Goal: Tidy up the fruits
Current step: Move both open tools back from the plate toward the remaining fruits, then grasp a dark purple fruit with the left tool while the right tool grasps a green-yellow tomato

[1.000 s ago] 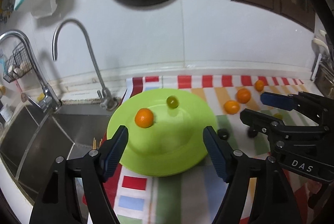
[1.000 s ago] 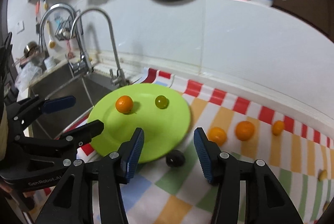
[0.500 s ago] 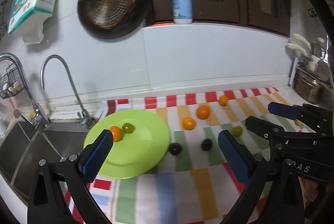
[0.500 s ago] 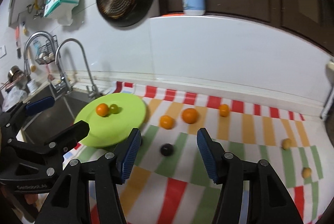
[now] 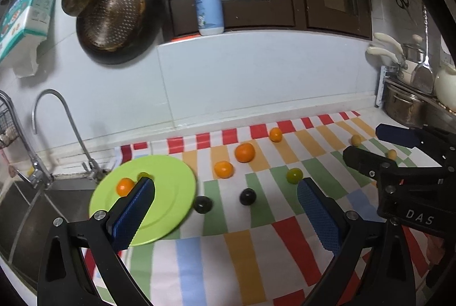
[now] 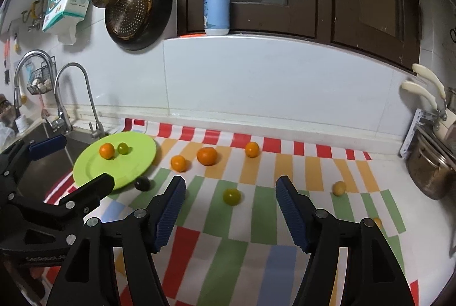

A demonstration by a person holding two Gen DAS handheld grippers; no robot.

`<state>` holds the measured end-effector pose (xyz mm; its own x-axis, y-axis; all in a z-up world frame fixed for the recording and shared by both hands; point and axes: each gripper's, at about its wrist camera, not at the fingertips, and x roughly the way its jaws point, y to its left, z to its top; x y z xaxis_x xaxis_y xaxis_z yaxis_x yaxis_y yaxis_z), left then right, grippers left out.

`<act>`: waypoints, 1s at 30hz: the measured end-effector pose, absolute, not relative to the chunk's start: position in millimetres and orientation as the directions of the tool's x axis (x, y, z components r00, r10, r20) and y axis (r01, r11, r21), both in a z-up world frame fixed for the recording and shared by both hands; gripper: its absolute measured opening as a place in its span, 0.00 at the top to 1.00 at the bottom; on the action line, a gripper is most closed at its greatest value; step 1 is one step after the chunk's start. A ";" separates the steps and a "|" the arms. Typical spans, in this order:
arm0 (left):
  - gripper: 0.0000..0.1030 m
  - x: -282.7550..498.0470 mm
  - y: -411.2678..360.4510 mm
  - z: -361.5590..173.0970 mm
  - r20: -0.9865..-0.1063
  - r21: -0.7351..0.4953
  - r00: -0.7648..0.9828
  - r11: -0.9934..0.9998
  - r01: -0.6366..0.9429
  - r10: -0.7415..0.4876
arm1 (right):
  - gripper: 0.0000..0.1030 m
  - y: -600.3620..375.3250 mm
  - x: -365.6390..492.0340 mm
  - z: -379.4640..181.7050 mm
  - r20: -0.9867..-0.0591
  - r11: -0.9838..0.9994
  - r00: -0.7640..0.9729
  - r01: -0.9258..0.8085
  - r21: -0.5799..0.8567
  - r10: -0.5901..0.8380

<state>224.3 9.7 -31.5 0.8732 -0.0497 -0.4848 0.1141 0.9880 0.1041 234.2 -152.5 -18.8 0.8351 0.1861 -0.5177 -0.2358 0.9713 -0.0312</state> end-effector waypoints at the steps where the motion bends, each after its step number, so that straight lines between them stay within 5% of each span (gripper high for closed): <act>1: 0.01 224.9 8.3 -33.9 -0.485 0.108 0.873 0.987 0.118 -0.051 | 0.35 -153.6 235.4 -21.9 -0.523 0.972 0.833 -0.234 -0.036 0.181; 30: 0.47 317.0 -7.2 -117.9 -0.698 0.059 0.704 0.970 0.235 -0.128 | 0.37 -145.6 324.8 -98.1 -0.687 0.955 0.699 -0.295 -0.021 0.201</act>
